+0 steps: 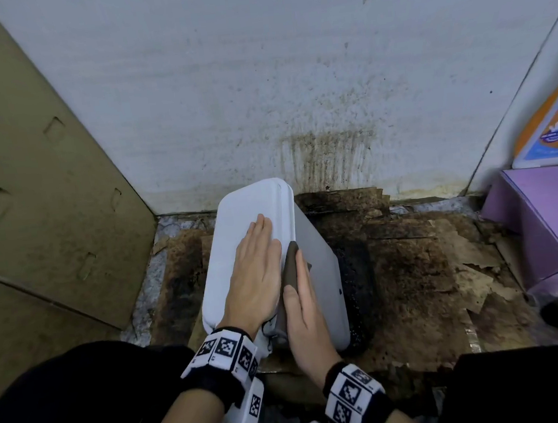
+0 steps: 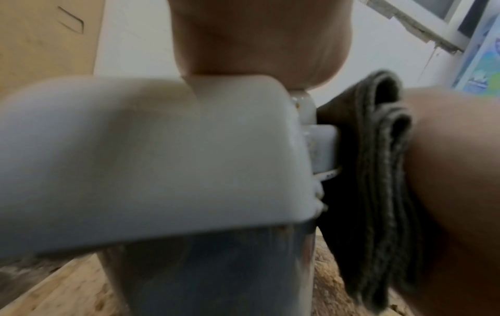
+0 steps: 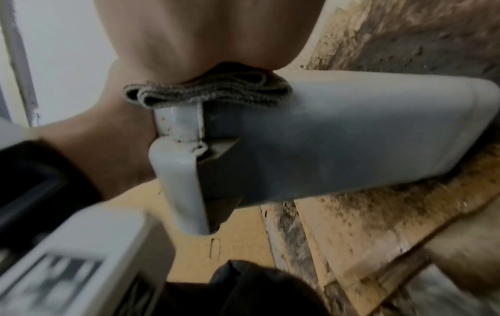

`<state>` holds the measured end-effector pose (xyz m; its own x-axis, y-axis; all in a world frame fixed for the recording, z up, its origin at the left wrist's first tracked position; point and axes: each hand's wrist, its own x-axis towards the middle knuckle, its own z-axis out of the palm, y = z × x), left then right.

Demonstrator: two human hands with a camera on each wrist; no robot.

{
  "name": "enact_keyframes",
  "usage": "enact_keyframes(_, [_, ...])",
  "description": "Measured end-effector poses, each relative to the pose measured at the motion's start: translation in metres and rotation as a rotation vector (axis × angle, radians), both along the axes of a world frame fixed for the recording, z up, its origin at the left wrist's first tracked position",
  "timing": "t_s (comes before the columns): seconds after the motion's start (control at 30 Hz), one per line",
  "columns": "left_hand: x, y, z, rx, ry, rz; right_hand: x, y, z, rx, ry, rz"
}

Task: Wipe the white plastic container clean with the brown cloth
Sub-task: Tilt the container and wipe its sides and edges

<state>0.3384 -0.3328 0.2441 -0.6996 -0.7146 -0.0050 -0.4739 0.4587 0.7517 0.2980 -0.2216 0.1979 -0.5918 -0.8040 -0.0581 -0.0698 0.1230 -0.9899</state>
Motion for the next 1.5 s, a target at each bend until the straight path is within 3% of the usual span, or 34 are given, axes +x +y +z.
enact_keyframes(0.2, [0.000, 0.000, -0.002, -0.017, 0.003, -0.008, -0.047, -0.028, 0.015, 0.058, -0.011, 0.153])
enact_keyframes(0.43, [-0.001, 0.001, -0.002, -0.013, 0.011, -0.012, -0.110, -0.074, 0.034, 0.185, 0.108, 0.289])
enact_keyframes(0.9, [-0.009, 0.009, 0.007, -0.045, -0.042, -0.030, -0.060, -0.021, 0.009, 0.042, -0.106, 0.132])
enact_keyframes(1.1, [-0.010, 0.011, 0.008, -0.035, -0.042, -0.027, -0.022, 0.006, 0.004, -0.037, -0.054, 0.015])
enact_keyframes(1.5, [-0.006, 0.006, 0.007, -0.021, -0.034, -0.023, -0.088, -0.051, 0.032, 0.157, 0.073, 0.149])
